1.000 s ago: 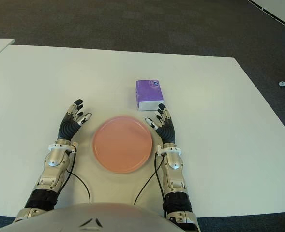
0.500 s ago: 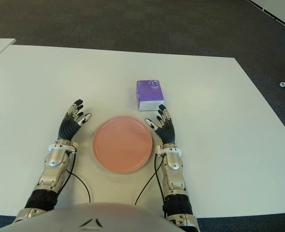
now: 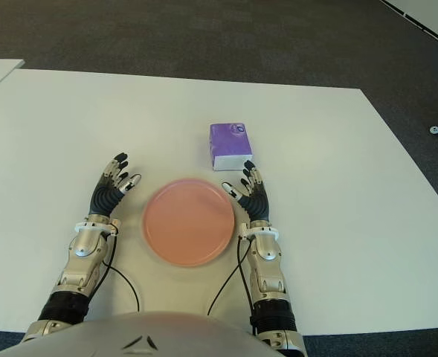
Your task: Put the tissue paper into the plate.
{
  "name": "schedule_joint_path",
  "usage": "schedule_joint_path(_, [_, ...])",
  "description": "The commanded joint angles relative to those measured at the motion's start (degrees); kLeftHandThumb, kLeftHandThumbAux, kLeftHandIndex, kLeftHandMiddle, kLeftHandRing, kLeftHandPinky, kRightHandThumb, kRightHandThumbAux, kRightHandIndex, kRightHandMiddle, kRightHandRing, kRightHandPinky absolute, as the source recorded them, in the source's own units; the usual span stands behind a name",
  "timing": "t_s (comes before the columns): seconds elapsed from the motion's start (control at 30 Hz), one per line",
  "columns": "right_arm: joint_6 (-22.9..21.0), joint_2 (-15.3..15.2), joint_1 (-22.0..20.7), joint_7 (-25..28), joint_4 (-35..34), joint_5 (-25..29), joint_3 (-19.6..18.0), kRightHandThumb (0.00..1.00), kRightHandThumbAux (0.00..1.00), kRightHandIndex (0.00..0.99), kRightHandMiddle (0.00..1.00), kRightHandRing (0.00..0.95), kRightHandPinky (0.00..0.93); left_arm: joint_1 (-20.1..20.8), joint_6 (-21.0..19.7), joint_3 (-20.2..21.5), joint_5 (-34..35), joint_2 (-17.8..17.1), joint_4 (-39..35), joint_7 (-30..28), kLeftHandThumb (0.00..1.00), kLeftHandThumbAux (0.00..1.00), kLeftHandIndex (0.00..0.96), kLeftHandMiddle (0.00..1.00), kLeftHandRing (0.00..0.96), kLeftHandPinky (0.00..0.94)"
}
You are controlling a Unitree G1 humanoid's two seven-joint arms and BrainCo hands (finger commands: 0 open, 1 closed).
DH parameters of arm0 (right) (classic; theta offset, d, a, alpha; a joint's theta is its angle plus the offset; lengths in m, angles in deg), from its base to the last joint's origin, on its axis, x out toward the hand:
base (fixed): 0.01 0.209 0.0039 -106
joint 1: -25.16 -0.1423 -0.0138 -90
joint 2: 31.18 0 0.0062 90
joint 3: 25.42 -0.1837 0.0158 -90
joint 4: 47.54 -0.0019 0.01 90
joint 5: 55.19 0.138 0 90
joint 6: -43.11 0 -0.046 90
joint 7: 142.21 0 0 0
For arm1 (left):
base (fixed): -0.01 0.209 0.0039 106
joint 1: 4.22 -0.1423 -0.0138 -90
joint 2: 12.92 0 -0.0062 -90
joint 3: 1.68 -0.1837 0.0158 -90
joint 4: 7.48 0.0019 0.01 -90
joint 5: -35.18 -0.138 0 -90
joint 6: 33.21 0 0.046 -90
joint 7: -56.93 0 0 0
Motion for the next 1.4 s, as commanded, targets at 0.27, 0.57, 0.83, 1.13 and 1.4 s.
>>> schedule_joint_path(0.27, [-4.0,-1.1,1.8,-0.1,1.6,0.7,-1.7,0.053,0.740,0.000,0.000,0.000,0.000,0.4,-0.2,0.0,-0.9,0.6,1.2,1.4,0.000,0.581,0.000,0.000,0.000,0.000])
schedule_joint_path(0.57, [-5.0,-7.0,-3.7,-1.8,-8.4,-0.8,-7.2,0.081,0.719,0.000,0.000,0.000,0.000,1.3,0.6,-0.1,-0.8,0.8,2.8,1.6,0.000,0.582,0.000,0.000,0.000,0.000])
schedule_joint_path(0.83, [-5.9,-14.1,-14.6,-3.0,-12.4,-2.4,-11.1,0.105,0.727,0.000,0.000,0.000,0.000,2.2,1.2,0.0,-0.7,0.9,4.3,1.8,0.000,0.583,0.000,0.000,0.000,0.000])
schedule_joint_path(1.13, [-10.3,-17.0,-23.9,-7.6,-15.3,-13.2,-7.9,0.116,0.718,0.006,0.000,0.000,0.000,2.9,1.5,0.2,-0.7,1.0,5.5,1.8,0.000,0.577,0.000,0.000,0.000,0.000])
schedule_joint_path(1.4, [-14.9,-22.2,-34.9,-3.7,-11.2,-19.0,-4.4,0.099,0.658,0.005,0.013,0.000,0.000,3.2,2.1,0.2,-0.7,1.2,6.0,1.9,0.000,0.577,0.000,0.000,0.000,0.000])
